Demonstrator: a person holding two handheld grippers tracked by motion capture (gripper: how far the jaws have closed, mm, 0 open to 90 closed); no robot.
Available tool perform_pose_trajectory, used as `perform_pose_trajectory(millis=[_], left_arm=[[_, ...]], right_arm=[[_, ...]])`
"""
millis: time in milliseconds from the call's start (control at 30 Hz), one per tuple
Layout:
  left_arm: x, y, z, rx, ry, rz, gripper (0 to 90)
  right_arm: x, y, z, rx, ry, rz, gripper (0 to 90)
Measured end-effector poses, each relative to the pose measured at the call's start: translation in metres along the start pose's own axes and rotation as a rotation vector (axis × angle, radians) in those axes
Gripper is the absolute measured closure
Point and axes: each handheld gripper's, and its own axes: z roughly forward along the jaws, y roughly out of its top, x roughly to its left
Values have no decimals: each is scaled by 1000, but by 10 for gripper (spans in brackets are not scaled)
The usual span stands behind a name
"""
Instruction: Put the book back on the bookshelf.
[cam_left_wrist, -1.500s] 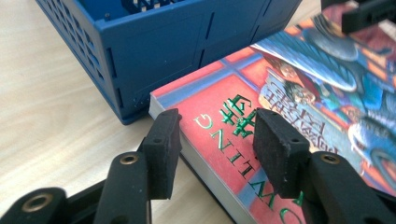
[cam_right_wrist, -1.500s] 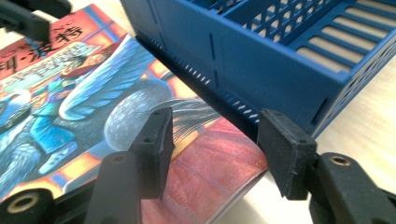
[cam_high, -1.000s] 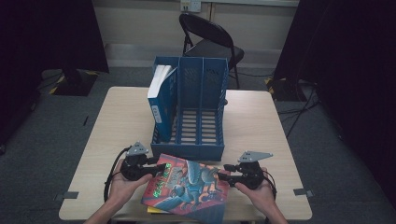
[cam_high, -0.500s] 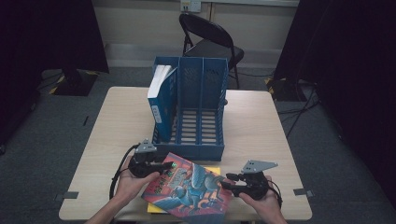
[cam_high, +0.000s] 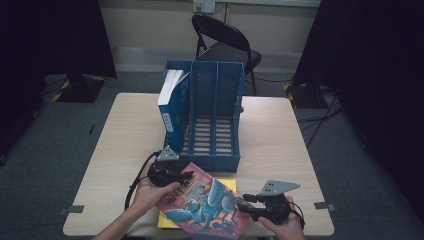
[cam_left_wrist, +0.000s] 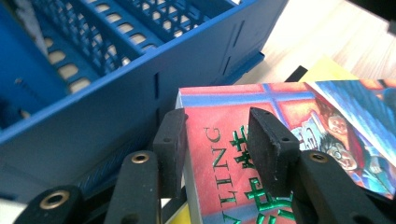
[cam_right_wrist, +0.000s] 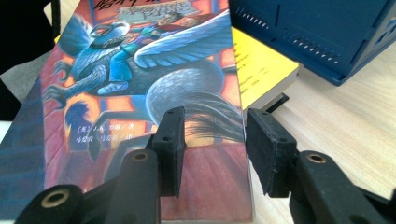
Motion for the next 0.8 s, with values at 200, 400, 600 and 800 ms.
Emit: perform_pose_trajectory(millis=[200, 400, 600, 800], left_arm=[[1, 6, 4, 27, -34, 9, 579], [-1, 15, 12, 53, -59, 22, 583], [0, 14, 10, 49, -64, 21, 589], [2, 5, -3, 74, -85, -3, 587]], right_arm=[[5, -3, -3, 6, 5, -10, 576], [10, -5, -5, 20, 38, -30, 573], [4, 5, -2, 1, 67, -32, 578], [-6, 28, 10, -31, 75, -42, 590]])
